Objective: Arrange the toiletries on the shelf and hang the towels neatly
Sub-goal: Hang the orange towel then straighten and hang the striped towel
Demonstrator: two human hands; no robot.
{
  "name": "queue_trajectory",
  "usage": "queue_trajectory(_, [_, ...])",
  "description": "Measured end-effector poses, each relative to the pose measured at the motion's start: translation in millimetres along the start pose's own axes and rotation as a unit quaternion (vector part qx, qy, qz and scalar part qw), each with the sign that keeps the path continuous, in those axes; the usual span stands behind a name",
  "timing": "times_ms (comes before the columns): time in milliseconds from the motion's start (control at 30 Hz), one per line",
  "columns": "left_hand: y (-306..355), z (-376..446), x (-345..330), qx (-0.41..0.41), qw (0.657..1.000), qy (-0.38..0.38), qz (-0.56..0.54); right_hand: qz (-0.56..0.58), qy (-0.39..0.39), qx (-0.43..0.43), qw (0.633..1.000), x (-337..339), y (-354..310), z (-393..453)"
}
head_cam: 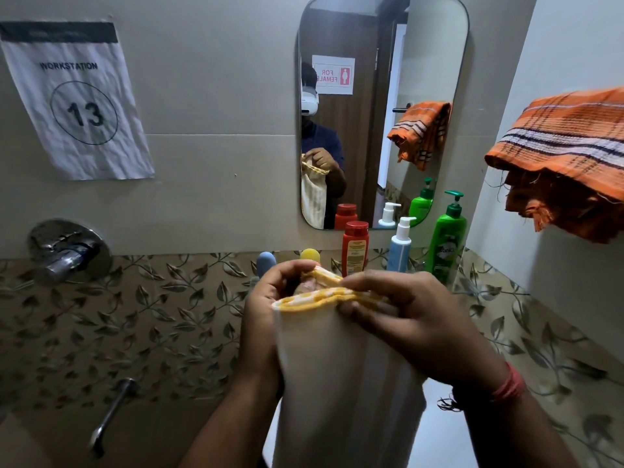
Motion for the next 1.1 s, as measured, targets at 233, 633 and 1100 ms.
queue_trajectory(233, [-0.7,2.9,3.0,0.009,0.999,0.032,-0.024,-0.041,-0.052,0.04,0.997,-4.8,-8.8,-4.3])
queue_trajectory(633, [-4.8,-1.8,-6.4,0.064,0.99,0.031,-0.122,-0.118,0.167,-0.071,0.976,6.4,5.1,-5.4])
queue_trajectory(1100, [4.4,-7.5,-5.2,0.042,0.995,0.008,-0.086,-0.172,0.142,-0.062,0.973,7.5,3.2,-7.2])
Point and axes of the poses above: each hand's wrist, its own z-axis towards the middle knuckle, its own x-axis out of the back of the hand, y = z × x, the point moved 5 cm from there along z, towards the middle knuckle, and after that the axes turned 4 degrees about z, right-handed, at the moved point
